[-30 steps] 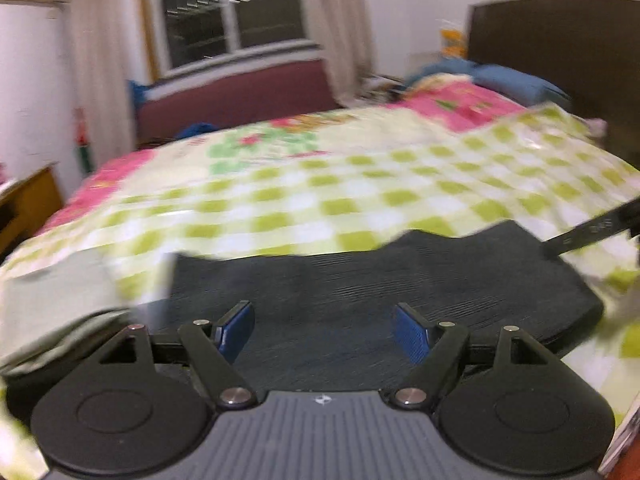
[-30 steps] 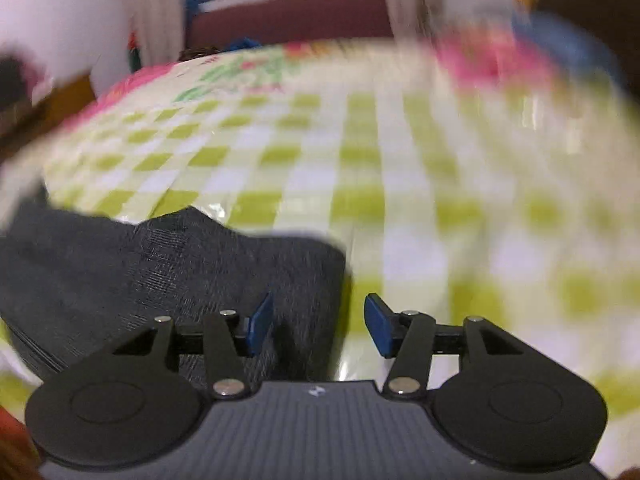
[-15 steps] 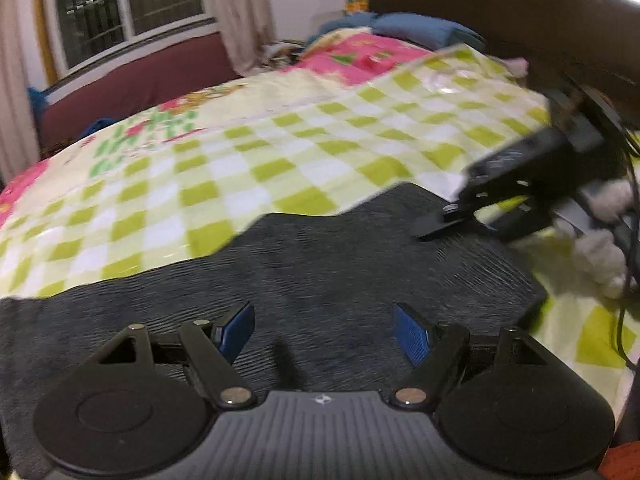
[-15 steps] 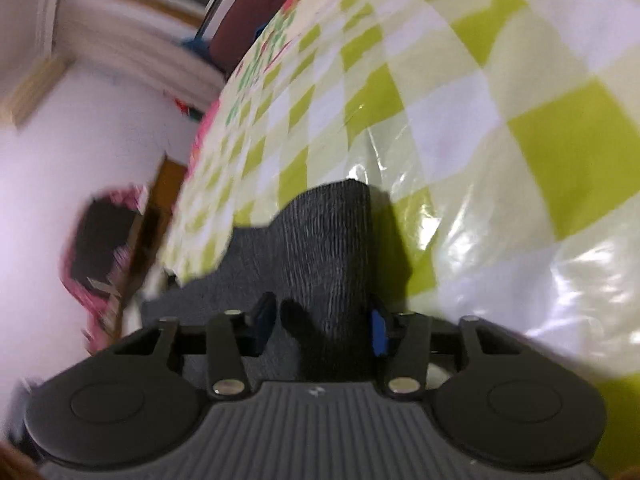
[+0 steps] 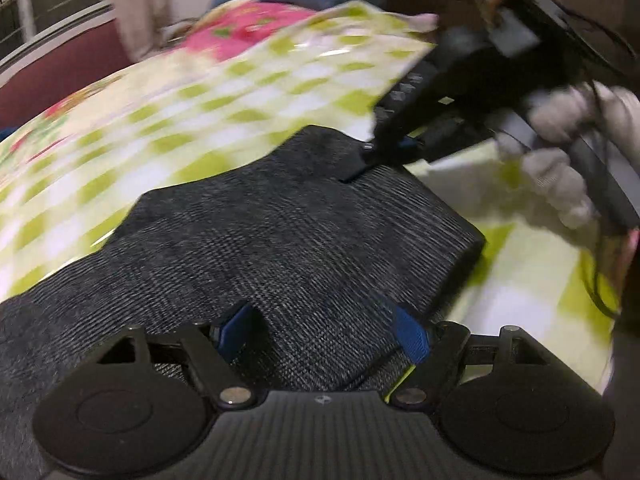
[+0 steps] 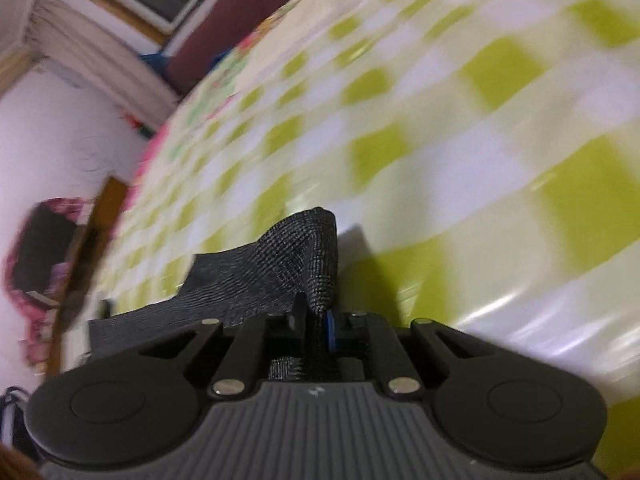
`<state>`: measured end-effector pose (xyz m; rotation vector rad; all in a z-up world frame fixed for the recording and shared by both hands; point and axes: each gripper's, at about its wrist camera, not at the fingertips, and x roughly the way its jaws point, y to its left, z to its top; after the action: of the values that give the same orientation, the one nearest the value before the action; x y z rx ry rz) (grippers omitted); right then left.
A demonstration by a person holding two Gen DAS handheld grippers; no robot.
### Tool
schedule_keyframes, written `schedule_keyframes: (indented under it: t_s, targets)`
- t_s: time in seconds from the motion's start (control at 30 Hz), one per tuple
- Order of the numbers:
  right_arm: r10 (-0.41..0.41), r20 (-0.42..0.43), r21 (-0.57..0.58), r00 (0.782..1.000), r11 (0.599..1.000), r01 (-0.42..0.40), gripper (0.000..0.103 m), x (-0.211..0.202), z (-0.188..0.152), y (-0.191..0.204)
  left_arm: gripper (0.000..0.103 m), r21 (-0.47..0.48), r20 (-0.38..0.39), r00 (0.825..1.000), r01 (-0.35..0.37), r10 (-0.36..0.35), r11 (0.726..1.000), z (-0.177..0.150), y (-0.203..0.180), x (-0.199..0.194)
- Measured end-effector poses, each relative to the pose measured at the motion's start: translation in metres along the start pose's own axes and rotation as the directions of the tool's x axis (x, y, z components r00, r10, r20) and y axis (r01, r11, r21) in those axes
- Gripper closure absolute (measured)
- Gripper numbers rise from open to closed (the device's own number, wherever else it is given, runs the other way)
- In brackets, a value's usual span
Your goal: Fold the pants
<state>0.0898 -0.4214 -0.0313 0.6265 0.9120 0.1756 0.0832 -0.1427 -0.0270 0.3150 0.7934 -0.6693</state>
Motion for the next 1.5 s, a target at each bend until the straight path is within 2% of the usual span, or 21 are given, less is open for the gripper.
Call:
schedule_keyframes:
  t_s: [0.13,0.23,0.37,0.47,0.5,0.6,0.67,0.73,0.8,0.83,0.87,0.9,1.0,1.13,1.23,1.3,1.33,1.37,1.4,1.47,1.5]
  targets:
    - [-0.045,0.003,0.024,0.999,0.999,0.045,0.091,-0.022,0.009,-0.021,0.014,0.022,0.061,0.998,0.033,-0.035,0.999,0.019,-0.014,-0.005]
    - [-0.052,0.046,0.022,0.998,0.998,0.051,0.085,-0.037,-0.004,-0.021,0.014,0.007,0.144,0.988,-0.065,0.063,0.998,0.016,0.006,-0.031]
    - [-0.014,0.062,0.053,0.998,0.999,0.011,0.059,-0.034,-0.022,-0.017,0.014,-0.130,0.155,0.949,-0.254,0.273,0.958,-0.007,0.059,-0.053]
    - [-0.064,0.057,0.054,0.996,0.997,0.061,0.059,-0.018,-0.025,-0.011,0.013,-0.193,0.061,0.918,-0.373,0.391,0.907,-0.037,0.089,-0.043]
    - [-0.071,0.058,0.067,0.996,0.996,0.067,0.059,-0.015,-0.027,-0.012,0.013,-0.195,0.045,0.921,-0.372,0.387,0.908,-0.048,0.097,-0.039]
    - [-0.054,0.067,0.111,0.996,0.993,0.046,0.059,-0.014,-0.027,-0.013,0.014,-0.227,0.064,0.922,-0.360,0.382,0.905,-0.059,0.097,-0.053]
    - [-0.051,0.066,0.113,0.996,0.993,0.044,0.059,-0.016,-0.029,-0.013,0.013,-0.229,0.135,0.896,-0.387,0.422,0.893,-0.058,0.089,-0.073]
    - [-0.057,0.067,0.111,0.996,0.993,0.049,0.058,-0.013,-0.030,-0.013,0.010,-0.257,0.145,0.879,-0.410,0.454,0.875,-0.065,0.094,-0.084]
    - [-0.044,0.063,0.114,0.997,0.993,0.037,0.052,-0.006,-0.030,-0.014,0.008,-0.271,0.023,0.900,-0.414,0.436,0.869,-0.072,0.105,-0.068]
    - [-0.052,0.063,0.122,0.997,0.992,0.044,0.052,-0.004,-0.029,-0.013,0.008,-0.255,0.001,0.895,-0.430,0.445,0.866,-0.076,0.108,-0.062]
    - [-0.065,0.061,0.131,0.996,0.990,0.057,0.062,-0.004,-0.028,-0.011,0.008,-0.251,0.015,0.889,-0.439,0.457,0.863,-0.076,0.104,-0.063]
    - [-0.085,0.054,0.124,0.995,0.989,0.078,0.079,-0.005,-0.027,-0.008,0.008,-0.248,0.026,0.886,-0.442,0.462,0.862,-0.073,0.100,-0.065]
    - [-0.078,0.062,0.109,0.995,0.991,0.071,0.090,-0.016,-0.027,-0.002,0.007,-0.248,0.052,0.893,-0.422,0.447,0.872,-0.069,0.098,-0.068]
    - [-0.087,0.069,0.090,0.994,0.993,0.080,0.091,-0.019,-0.028,0.003,0.007,-0.247,0.036,0.887,-0.438,0.460,0.864,-0.069,0.096,-0.062]
    - [-0.108,0.040,0.120,0.993,0.987,0.103,0.079,-0.006,-0.025,-0.004,0.006,-0.250,0.012,0.897,-0.424,0.441,0.870,-0.070,0.100,-0.059]
    - [-0.079,0.024,0.127,0.997,0.989,0.075,0.066,0.002,-0.025,-0.008,0.006,-0.290,-0.003,0.910,-0.399,0.416,0.870,-0.072,0.109,-0.054]
    - [-0.072,0.028,0.136,0.997,0.988,0.067,0.065,0.002,-0.025,-0.008,0.006,-0.291,-0.004,0.910,-0.398,0.415,0.870,-0.072,0.108,-0.055]
    - [-0.074,0.032,0.138,0.997,0.988,0.069,0.067,0.001,-0.026,-0.007,0.006,-0.278,-0.002,0.907,-0.404,0.420,0.871,-0.072,0.106,-0.054]
    - [-0.084,0.032,0.134,0.996,0.988,0.079,0.078,0.000,-0.027,-0.005,0.006,-0.269,0.003,0.904,-0.410,0.427,0.871,-0.072,0.105,-0.053]
    - [-0.081,0.042,0.163,0.996,0.984,0.073,0.090,-0.008,-0.027,-0.004,0.006,-0.265,0.008,0.902,-0.414,0.431,0.871,-0.073,0.104,-0.052]
    - [-0.071,0.060,0.184,0.996,0.981,0.059,0.092,-0.015,-0.028,-0.002,0.006,-0.265,0.009,0.902,-0.413,0.431,0.871,-0.073,0.104,-0.052]
